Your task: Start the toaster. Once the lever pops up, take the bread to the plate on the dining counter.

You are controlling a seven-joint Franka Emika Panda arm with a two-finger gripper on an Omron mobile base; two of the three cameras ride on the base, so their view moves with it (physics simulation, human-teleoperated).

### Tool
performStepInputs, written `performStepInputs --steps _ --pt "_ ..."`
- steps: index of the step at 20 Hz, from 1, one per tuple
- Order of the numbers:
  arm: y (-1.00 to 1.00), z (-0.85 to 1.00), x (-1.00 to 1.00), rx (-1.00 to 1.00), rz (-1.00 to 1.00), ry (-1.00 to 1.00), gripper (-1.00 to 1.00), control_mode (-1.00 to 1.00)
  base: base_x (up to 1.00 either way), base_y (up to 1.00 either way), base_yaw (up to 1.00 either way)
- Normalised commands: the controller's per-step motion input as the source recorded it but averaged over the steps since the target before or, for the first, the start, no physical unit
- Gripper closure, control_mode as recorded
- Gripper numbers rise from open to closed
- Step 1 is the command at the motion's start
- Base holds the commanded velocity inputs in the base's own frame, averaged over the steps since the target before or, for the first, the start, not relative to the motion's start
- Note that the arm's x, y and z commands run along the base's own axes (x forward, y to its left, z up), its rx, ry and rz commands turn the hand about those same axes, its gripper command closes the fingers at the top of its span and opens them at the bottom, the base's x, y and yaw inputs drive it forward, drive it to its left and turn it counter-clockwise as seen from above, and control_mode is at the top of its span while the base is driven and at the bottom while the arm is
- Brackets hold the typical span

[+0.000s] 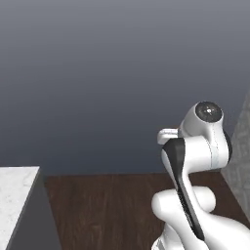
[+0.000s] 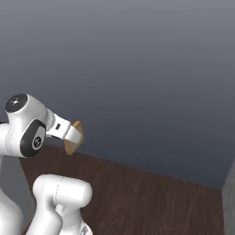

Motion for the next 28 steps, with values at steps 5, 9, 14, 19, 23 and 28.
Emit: performStepInputs --steps 5,9,14,19,23,28 --pt "0.0 0.0 0.0 0.0 0.0 0.0 1.0 1.0 1.0 0.13 0.33" --pt "0.0 0.0 0.0 0.0 0.0 0.0 1.0 1.0 1.0 0.0 0.37" --pt "0.0 0.0 0.0 0.0 0.0 0.0 1.0 1.0 1.0 0.0 0.43" --pt "0.0 0.0 0.0 0.0 0.0 0.0 1.0 1.0 1.0 0.0 0.57" --pt "0.0 0.0 0.0 0.0 0.0 0.0 1.0 1.0 1.0 0.0 0.61" --pt "0.0 0.0 0.0 0.0 0.0 0.0 1.0 1.0 1.0 0.0 0.68"
